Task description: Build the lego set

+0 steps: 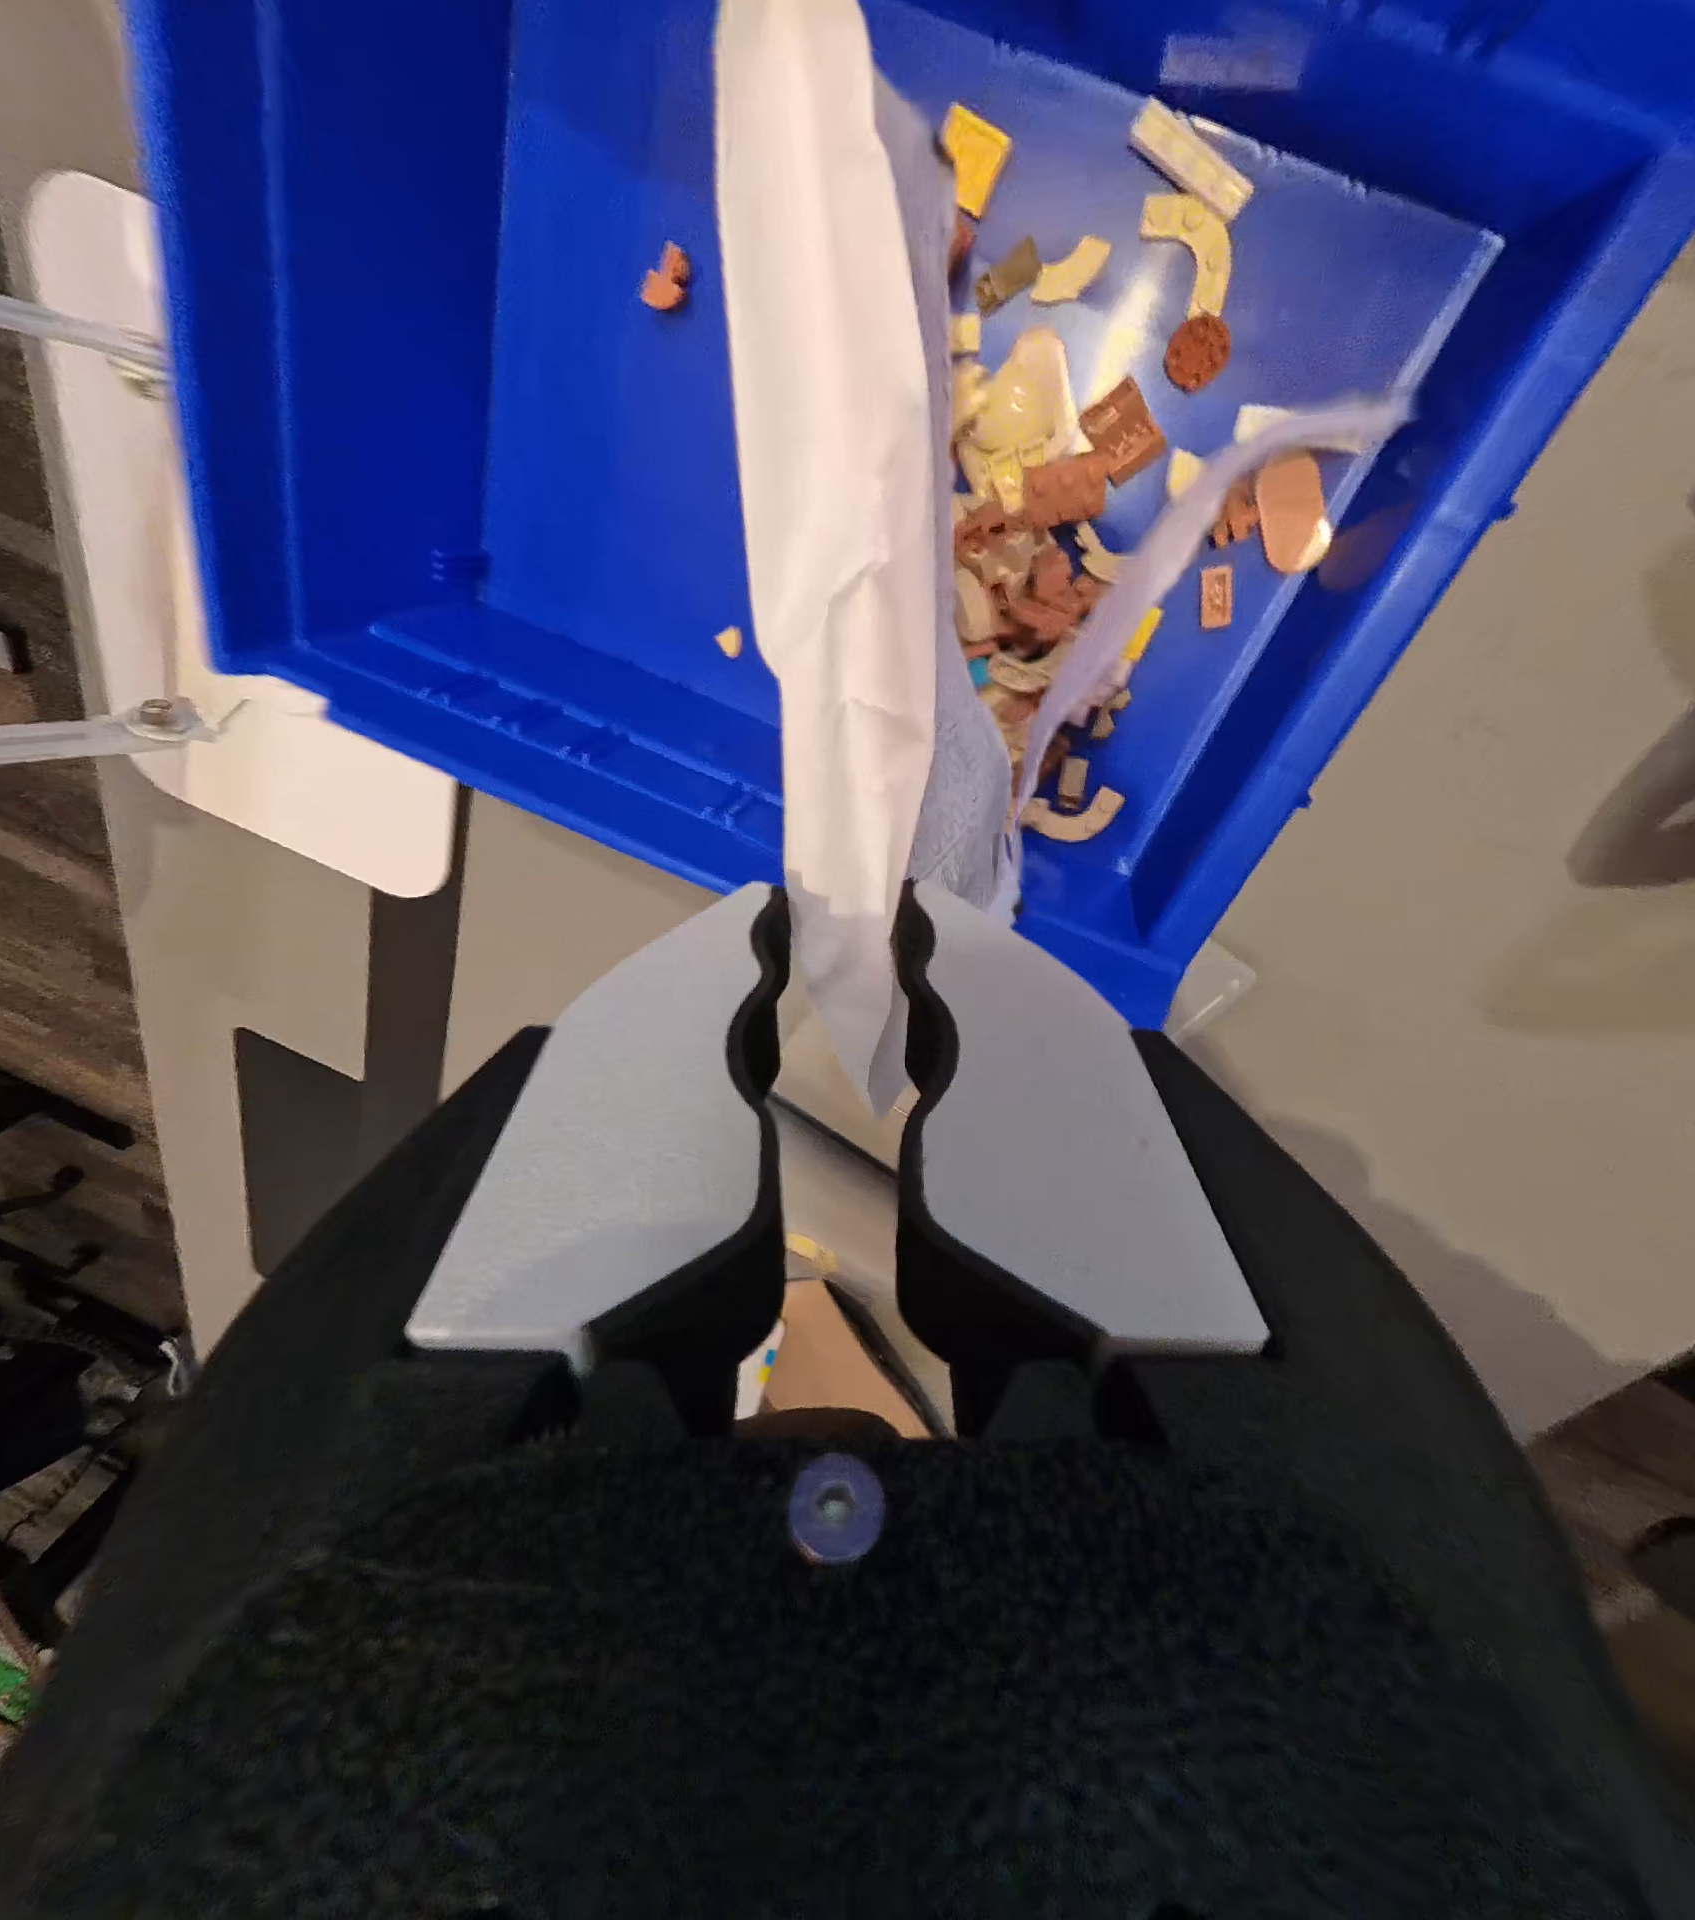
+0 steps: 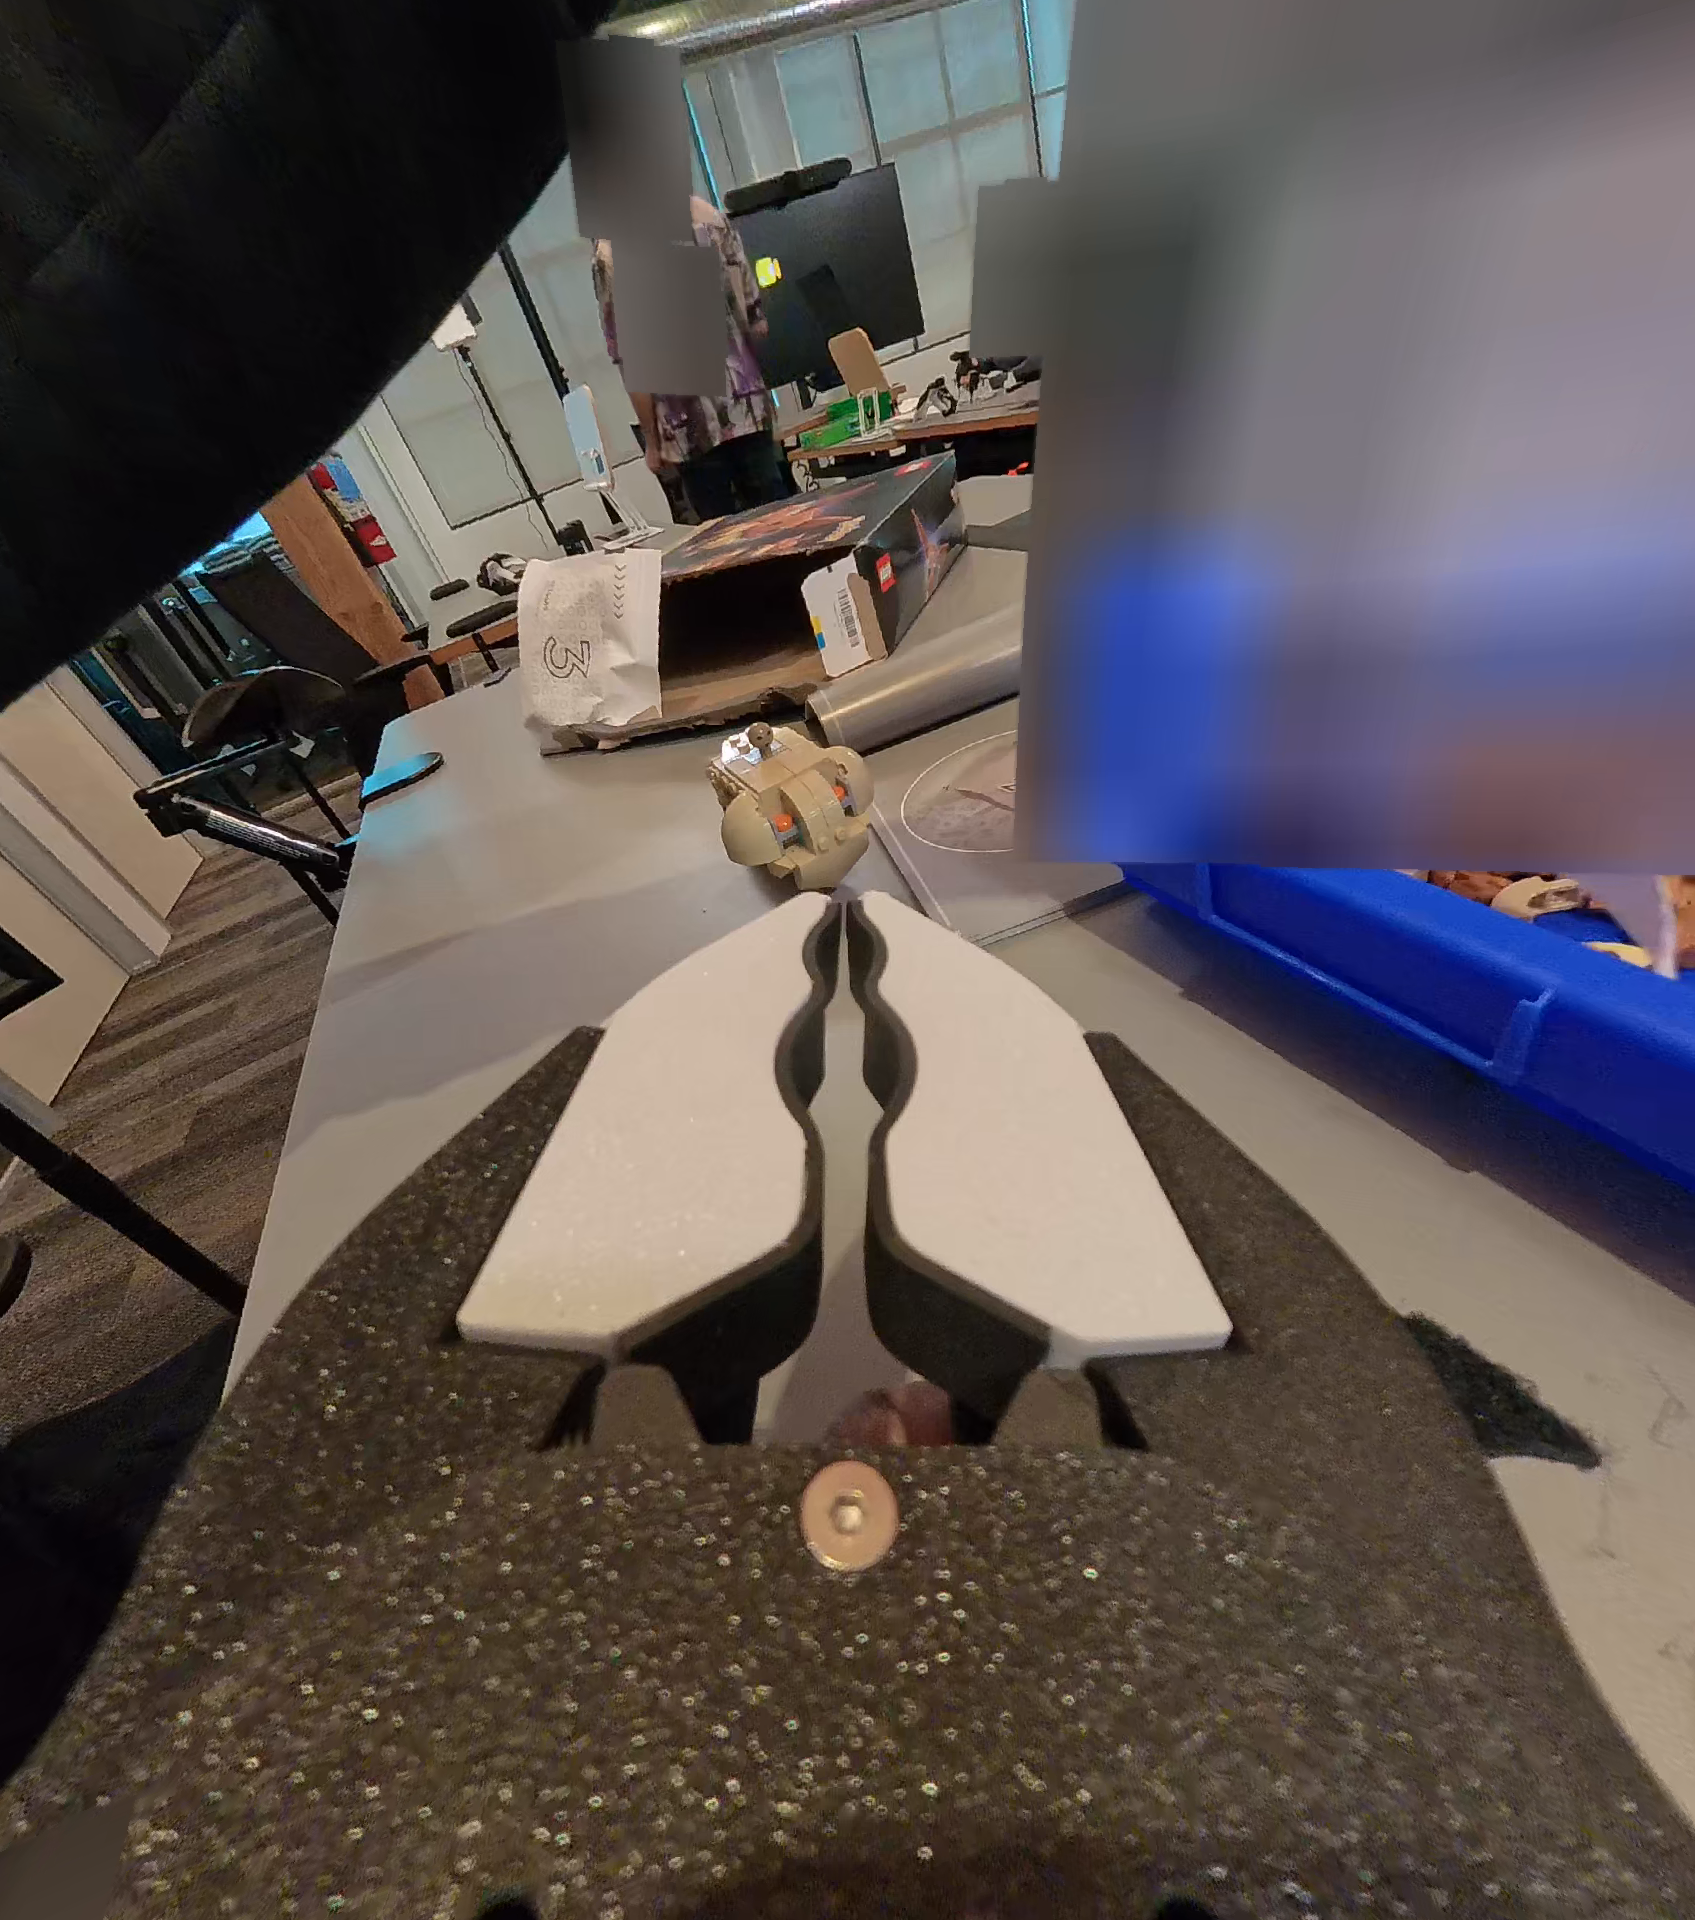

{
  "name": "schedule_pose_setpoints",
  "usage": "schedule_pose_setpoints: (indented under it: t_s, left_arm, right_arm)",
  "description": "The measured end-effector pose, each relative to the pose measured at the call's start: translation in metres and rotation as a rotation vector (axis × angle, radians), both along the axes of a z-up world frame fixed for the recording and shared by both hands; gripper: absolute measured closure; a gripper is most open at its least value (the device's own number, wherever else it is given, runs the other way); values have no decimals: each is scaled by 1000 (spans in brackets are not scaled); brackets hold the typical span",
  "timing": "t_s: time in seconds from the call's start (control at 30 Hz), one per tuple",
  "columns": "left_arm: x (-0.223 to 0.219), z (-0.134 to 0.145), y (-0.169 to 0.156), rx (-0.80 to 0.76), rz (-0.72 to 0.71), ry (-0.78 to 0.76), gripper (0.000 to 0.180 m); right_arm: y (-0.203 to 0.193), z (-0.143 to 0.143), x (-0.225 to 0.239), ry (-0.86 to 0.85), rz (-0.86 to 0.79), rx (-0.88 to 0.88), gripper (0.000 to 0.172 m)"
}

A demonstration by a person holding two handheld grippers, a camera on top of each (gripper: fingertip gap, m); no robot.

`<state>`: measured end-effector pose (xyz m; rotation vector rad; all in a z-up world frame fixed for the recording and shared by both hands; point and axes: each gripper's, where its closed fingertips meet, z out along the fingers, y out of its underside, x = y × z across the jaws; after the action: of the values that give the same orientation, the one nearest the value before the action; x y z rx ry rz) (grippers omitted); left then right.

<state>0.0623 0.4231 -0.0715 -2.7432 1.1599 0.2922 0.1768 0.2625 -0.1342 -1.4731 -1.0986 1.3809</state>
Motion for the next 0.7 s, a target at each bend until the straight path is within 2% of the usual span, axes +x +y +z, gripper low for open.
schedule_pose_setpoints:
  t_s: [0.07,0.13,0.2,0.27,0.33,0.4,0.47,0.57,0.7]
  left_arm:
    - [3,7,10,72,25,-40,162]
    - [1,7,4,38,-4,-27,162]
    - [2,19,17,144,34,-65,165]
    - [5,13,7,78,-4,-60,166]
    - [0,22,17,165,24,-28,168]
    - [10,16,10,115,-8,-69,169]
    - [7,18,16,159,9,-38,169]
    - [16,12,12,131,-14,-84,169]
    - [14,19,25,239,11,-114,166]
  right_arm:
    - [0,0,0,1,0,-1,171]
    - [0,0,0,0,1,0,171]
    - [0,0,0,1,1,0,171]
    - [0,0,0,-1,3,-2,171]
    - [0,0,0,-2,3,-2,171]
    - [-1,-1,-1,-5,5,-2,171]
    - [0,0,0,-1,3,-2,171]
    - [0,0,0,0,3,-3,171]
    - [0,0,0,-2,4,-4,171]
